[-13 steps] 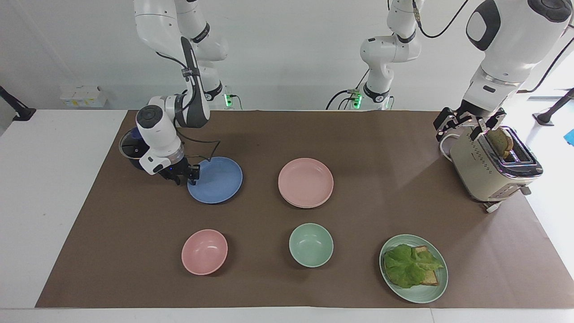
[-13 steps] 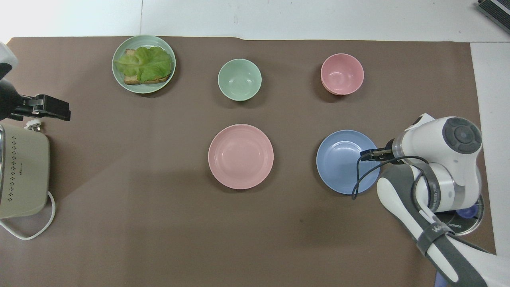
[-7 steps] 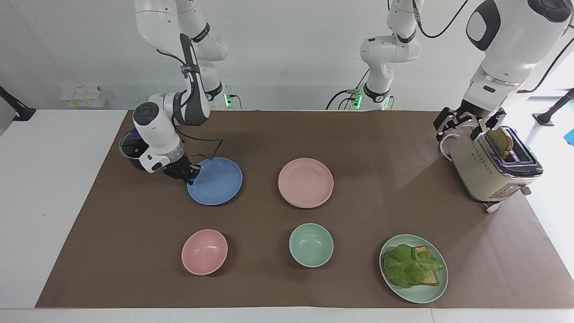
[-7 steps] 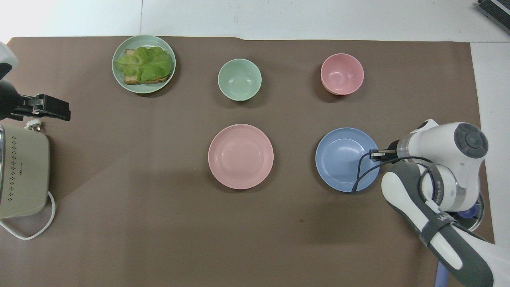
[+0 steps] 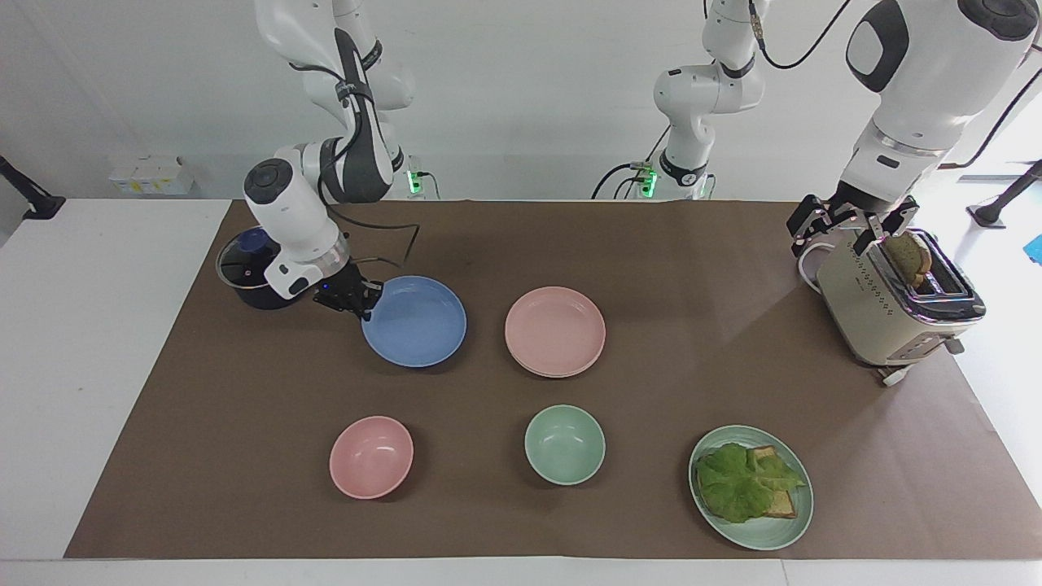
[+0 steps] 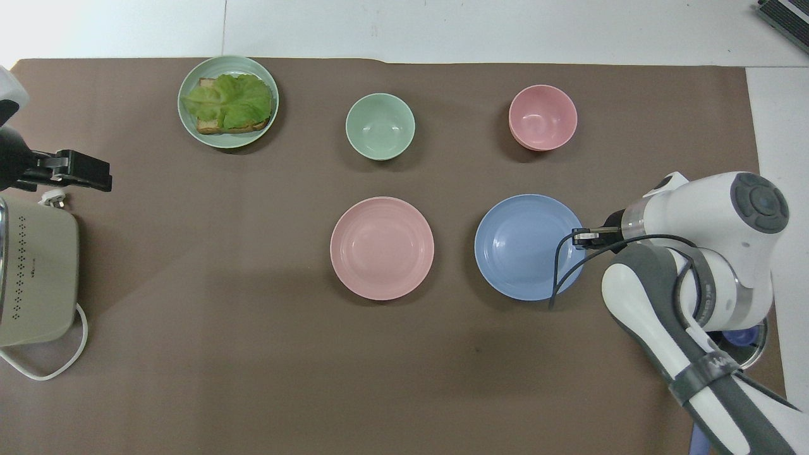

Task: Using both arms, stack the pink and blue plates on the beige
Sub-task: 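Grasp the blue plate rim with the right gripper, then carry the blue plate over and lower it onto the pink plate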

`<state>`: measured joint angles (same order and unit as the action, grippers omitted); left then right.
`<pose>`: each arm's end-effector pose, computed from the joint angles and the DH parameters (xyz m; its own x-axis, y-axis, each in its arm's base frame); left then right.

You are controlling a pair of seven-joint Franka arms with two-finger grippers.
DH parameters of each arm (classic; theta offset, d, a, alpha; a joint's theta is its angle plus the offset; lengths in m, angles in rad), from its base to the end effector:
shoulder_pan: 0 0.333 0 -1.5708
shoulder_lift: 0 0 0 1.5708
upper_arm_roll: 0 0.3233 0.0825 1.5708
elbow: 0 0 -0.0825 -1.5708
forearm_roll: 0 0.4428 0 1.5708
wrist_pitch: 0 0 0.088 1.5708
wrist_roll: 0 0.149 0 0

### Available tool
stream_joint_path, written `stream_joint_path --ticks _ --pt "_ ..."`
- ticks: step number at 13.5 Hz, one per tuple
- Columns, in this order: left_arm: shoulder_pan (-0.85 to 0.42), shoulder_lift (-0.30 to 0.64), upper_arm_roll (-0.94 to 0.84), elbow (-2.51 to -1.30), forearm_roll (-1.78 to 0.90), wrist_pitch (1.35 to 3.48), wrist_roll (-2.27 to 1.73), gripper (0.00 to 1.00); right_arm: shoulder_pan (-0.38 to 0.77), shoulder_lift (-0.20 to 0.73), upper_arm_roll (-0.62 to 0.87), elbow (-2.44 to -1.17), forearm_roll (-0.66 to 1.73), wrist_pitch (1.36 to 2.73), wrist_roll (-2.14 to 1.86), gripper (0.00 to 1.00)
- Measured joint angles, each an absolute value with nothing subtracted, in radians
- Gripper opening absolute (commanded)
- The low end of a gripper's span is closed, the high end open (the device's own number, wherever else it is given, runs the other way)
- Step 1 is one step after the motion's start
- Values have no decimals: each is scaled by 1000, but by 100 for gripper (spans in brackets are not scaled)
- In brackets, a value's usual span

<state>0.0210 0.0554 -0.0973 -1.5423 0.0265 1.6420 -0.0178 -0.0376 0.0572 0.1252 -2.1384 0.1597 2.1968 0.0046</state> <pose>0.6381 -0.0436 0.5770 0.9972 -0.0599 0.0449 -0.0590 -0.9980 -0.0203 0.5937 0.0632 0.3111 0.9999 -0.0104 -0.0057 -0.0111 -0.9906 -0.1360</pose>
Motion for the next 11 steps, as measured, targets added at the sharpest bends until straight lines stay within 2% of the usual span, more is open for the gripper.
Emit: stream_joint_path --ticks 5,11 --pt "21 55 -97 -1542 26 1642 -18 100 -22 31 128 -2091 276 2126 -14 0" --pt "21 55 -97 -1542 26 1642 -18 100 141 38 138 -2079 319 2186 117 0"
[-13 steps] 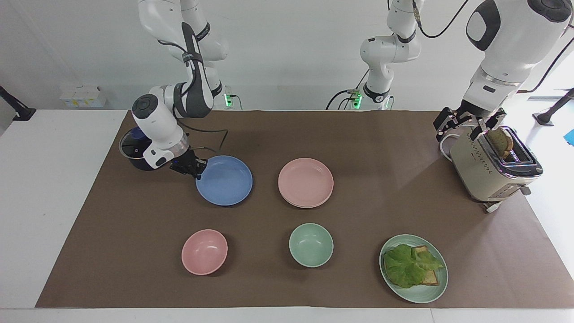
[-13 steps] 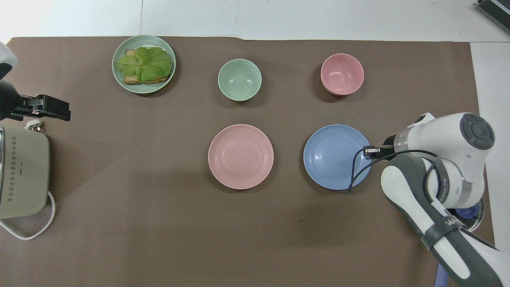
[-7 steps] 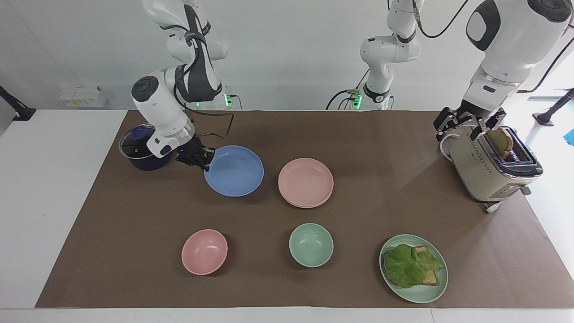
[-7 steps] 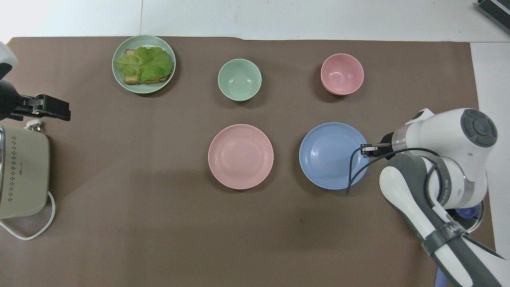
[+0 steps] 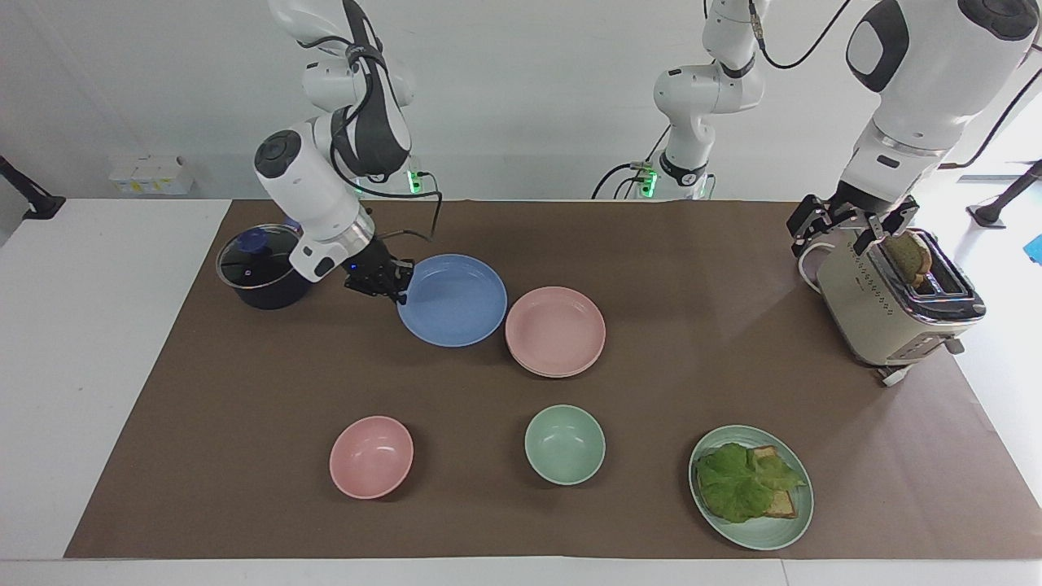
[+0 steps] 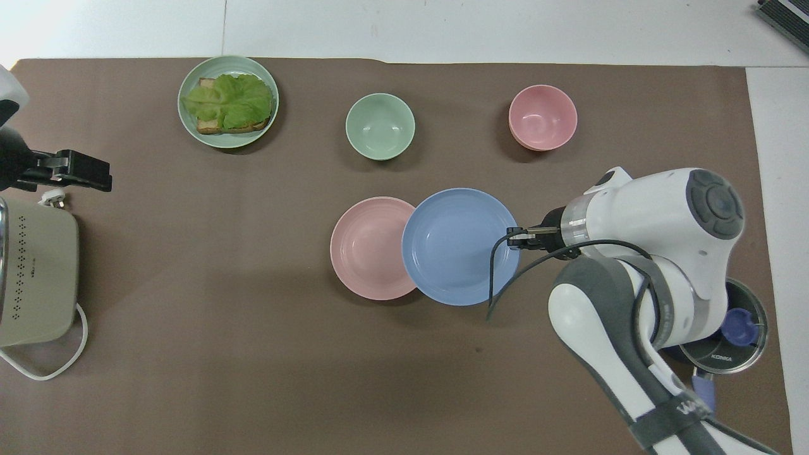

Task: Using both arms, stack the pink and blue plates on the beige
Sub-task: 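Carry the blue plate over and lower it onto the pink plate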

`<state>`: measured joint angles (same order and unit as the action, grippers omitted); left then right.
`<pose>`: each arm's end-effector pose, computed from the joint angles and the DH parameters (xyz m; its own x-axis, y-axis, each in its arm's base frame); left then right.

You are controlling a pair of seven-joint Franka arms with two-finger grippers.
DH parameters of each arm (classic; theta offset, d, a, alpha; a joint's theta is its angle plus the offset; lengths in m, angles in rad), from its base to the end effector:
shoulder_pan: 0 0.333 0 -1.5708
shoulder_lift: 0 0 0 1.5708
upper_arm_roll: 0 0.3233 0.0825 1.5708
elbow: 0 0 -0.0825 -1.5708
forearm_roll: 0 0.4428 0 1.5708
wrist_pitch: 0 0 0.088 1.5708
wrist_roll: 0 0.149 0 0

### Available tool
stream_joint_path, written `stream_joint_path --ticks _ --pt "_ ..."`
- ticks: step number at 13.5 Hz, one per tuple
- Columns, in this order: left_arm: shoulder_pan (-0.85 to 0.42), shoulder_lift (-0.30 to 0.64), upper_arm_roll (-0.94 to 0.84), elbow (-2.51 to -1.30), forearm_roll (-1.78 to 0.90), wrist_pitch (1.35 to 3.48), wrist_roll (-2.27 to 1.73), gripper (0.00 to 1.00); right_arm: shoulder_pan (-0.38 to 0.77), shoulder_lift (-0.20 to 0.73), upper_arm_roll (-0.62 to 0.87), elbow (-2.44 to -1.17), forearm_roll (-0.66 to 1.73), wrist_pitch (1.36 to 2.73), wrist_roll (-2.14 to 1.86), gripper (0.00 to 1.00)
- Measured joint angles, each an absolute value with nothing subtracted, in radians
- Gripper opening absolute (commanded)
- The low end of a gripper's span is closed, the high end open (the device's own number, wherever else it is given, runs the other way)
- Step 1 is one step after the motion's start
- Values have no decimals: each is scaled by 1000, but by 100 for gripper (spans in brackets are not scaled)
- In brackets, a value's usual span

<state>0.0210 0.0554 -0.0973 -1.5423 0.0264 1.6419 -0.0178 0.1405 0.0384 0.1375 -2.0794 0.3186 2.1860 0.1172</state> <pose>0.6381 -0.0436 0.5770 0.9972 -0.0599 0.0448 -0.0590 -0.9981 -0.0202 0.5861 0.1902 0.3538 0.9998 -0.0170 0.0106 -0.0134 -0.9611 -0.2757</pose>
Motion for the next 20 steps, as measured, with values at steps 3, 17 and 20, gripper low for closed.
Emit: stream_joint_path --ticks 3,17,20 --pt "21 55 -97 -1542 26 1642 -18 100 188 55 138 -2080 319 2209 194 0" --pt "21 55 -97 -1542 26 1642 -18 100 291 181 138 -2068 324 2352 266 0" --pt "21 55 -97 -1542 26 1642 -18 100 316 213 139 -2035 327 2357 267 0"
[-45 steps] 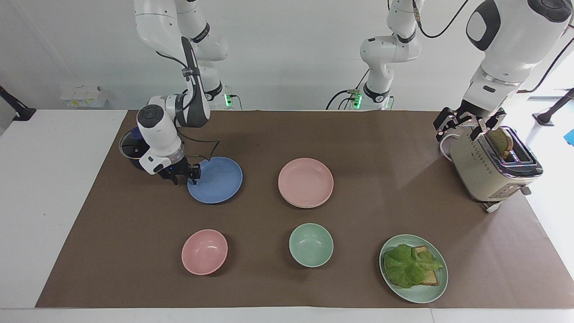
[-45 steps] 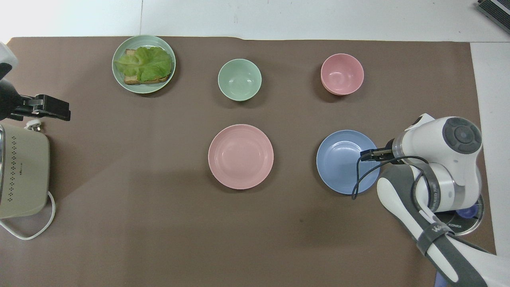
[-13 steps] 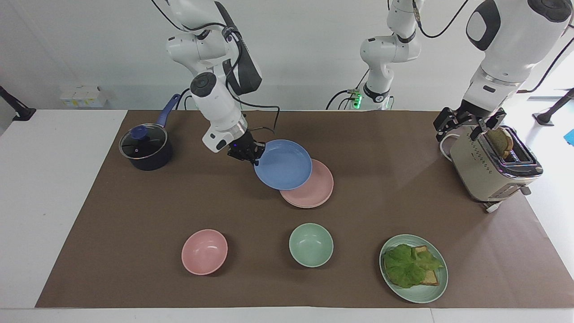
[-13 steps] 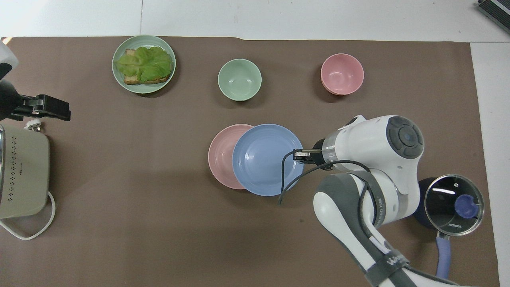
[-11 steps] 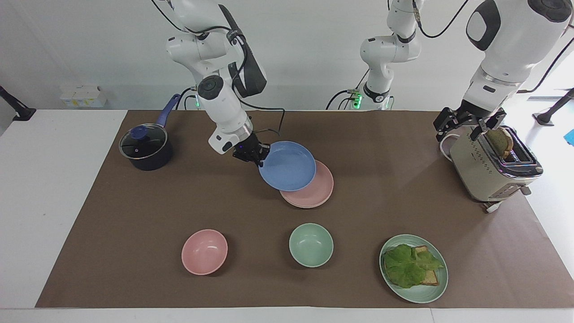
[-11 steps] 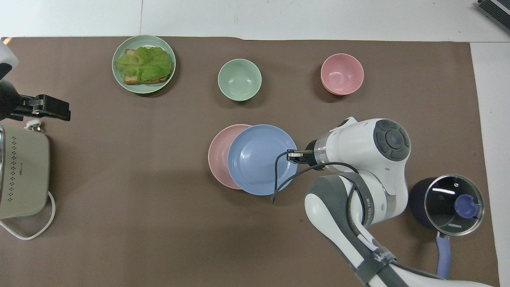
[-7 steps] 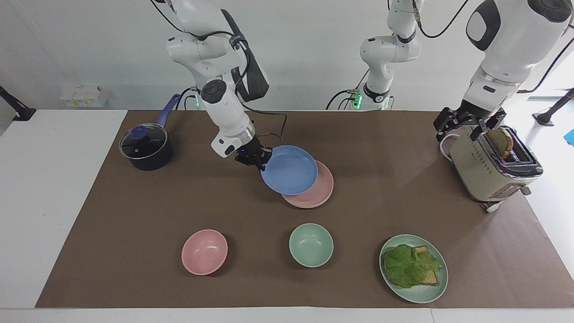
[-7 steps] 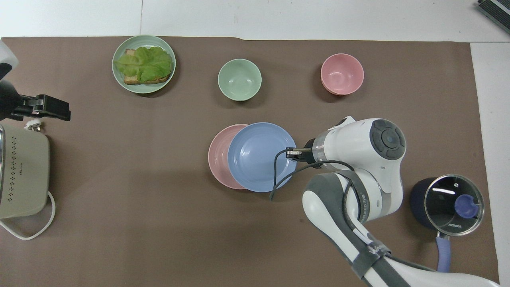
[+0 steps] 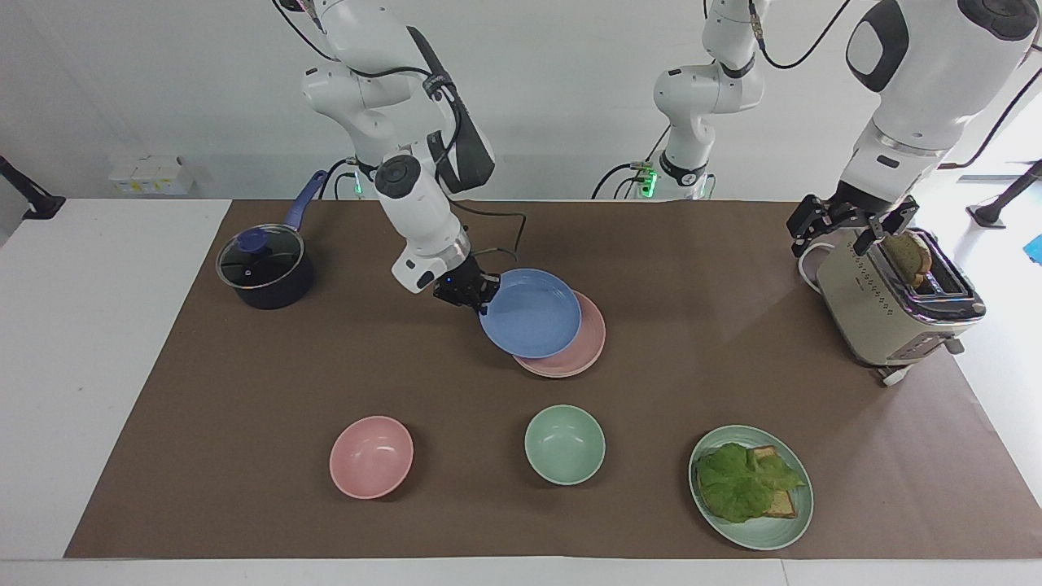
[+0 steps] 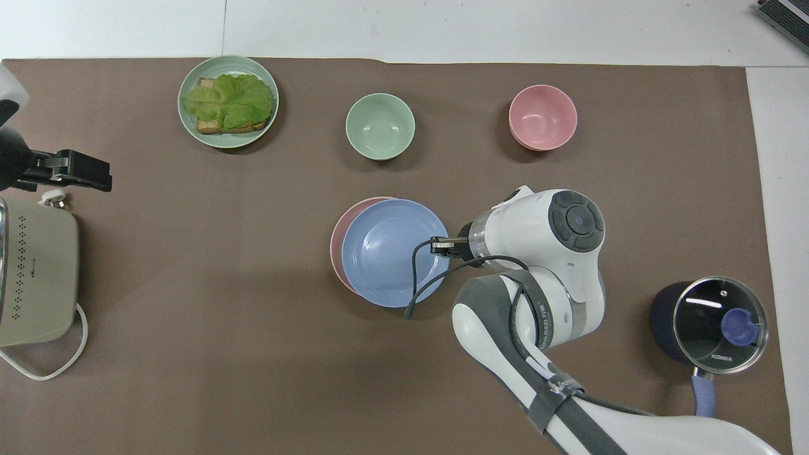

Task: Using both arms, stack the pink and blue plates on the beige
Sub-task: 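Carry the blue plate over and lower it onto the pink plate, then open the right gripper and pull it back from the stack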

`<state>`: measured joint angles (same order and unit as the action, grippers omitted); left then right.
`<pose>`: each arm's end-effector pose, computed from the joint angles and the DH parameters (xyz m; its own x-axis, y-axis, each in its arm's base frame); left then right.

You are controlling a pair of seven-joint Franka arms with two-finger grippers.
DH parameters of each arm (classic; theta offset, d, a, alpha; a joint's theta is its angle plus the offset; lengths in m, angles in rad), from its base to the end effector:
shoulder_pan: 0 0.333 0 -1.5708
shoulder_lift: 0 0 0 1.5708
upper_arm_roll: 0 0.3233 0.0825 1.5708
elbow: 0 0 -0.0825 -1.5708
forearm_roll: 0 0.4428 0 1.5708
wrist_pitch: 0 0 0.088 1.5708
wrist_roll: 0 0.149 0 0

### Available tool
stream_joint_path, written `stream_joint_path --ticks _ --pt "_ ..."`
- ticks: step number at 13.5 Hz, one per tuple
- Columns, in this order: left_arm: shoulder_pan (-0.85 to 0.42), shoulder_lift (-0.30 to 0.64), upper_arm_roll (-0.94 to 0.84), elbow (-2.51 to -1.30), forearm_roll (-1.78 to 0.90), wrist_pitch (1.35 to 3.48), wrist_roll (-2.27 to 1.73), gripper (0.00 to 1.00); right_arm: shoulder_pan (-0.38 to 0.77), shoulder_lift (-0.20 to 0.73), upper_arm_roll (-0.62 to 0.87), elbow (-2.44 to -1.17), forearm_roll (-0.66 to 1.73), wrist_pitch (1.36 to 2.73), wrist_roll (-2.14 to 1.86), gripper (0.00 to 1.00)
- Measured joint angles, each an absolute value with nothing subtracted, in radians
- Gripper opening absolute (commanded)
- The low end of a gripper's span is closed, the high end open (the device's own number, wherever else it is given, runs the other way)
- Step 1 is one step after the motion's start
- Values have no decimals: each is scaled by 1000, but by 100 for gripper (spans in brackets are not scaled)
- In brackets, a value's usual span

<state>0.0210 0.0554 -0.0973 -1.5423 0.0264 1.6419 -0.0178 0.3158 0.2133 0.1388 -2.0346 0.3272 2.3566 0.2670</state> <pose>0.6381 -0.0436 0.5770 0.9972 -0.0599 0.0448 -0.0590 -0.9981 -0.0202 0.5791 0.2978 0.2833 0.9993 -0.0370 -0.0017 -0.0359 -0.9569 -0.2883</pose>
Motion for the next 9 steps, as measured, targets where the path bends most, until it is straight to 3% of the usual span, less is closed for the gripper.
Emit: stream_joint_path --ticks 5,9 --pt "21 55 -97 -1542 26 1642 -18 100 320 262 138 -1986 328 2361 268 1" --pt "21 55 -97 -1542 26 1642 -18 100 321 282 138 -1984 328 2376 268 25"
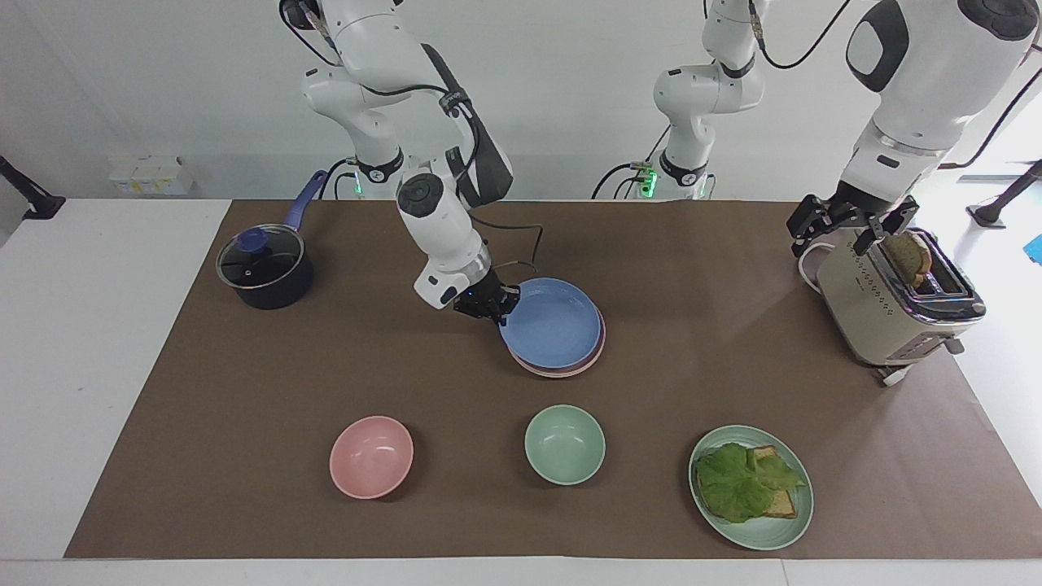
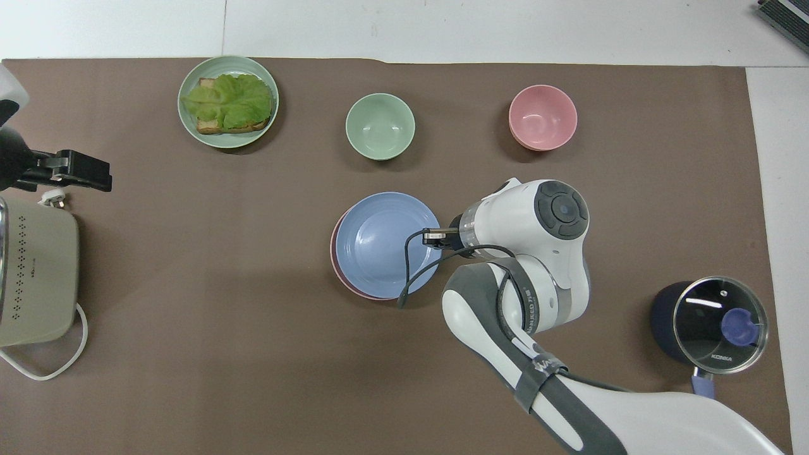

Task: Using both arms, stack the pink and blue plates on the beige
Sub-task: 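Open the right gripper and pull it back from the stack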

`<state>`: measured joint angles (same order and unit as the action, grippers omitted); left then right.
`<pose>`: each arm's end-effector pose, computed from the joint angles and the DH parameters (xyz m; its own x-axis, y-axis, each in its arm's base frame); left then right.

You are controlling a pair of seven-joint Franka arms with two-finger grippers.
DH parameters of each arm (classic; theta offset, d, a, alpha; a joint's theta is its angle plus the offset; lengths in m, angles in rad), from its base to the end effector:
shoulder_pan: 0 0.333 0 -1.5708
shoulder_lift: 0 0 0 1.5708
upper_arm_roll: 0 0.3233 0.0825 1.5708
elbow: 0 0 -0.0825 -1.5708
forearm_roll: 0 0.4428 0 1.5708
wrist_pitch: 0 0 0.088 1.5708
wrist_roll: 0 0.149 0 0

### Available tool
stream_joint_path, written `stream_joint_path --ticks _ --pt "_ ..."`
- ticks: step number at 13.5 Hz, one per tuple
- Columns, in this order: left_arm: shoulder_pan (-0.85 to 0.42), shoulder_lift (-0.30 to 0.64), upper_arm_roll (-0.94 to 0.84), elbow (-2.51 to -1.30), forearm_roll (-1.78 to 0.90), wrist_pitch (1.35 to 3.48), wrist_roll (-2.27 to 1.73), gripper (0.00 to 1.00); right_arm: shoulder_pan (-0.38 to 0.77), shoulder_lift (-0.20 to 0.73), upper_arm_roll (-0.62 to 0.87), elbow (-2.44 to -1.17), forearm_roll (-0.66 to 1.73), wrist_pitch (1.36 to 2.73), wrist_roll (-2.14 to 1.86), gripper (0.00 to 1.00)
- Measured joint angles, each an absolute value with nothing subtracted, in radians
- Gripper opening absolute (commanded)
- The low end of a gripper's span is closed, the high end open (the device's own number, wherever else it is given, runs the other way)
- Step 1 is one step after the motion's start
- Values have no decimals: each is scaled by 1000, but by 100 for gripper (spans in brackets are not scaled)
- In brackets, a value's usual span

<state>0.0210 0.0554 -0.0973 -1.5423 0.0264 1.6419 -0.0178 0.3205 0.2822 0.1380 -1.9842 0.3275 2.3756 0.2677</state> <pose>0.6381 -0.0436 0.5770 0.9972 -0.0599 0.0448 -0.0590 -0.9981 -0.0202 0.5932 0.3060 0.2654 0.9992 -0.0409 -0.0045 -0.0405 -0.9553 -0.2928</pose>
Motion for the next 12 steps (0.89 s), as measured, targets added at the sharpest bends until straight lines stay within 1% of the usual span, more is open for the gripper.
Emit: stream_joint_path --ticks 1,2,3,4,5,9,10,12 --pt "21 55 -97 -1542 26 1642 -18 100 321 283 138 -1983 328 2376 268 33" --pt "21 55 -97 -1542 26 1642 -18 100 321 284 138 -1981 328 2376 268 56" --pt "21 55 -97 -1542 26 1642 -18 100 321 284 138 -1979 328 2376 268 72" --pt "21 55 -97 -1542 26 1642 -18 100 321 284 138 -1976 328 2376 268 92" --pt "21 55 -97 -1542 26 1642 -18 100 322 284 139 -1971 328 2376 268 100" --pt "21 55 -97 -1542 26 1642 -18 100 336 278 135 -1931 327 2376 268 100" --pt "21 55 -97 -1542 26 1642 -18 100 332 263 130 -1923 325 2374 268 100" --pt "21 55 -97 -1542 26 1642 -18 100 293 208 121 -1913 281 2325 268 100"
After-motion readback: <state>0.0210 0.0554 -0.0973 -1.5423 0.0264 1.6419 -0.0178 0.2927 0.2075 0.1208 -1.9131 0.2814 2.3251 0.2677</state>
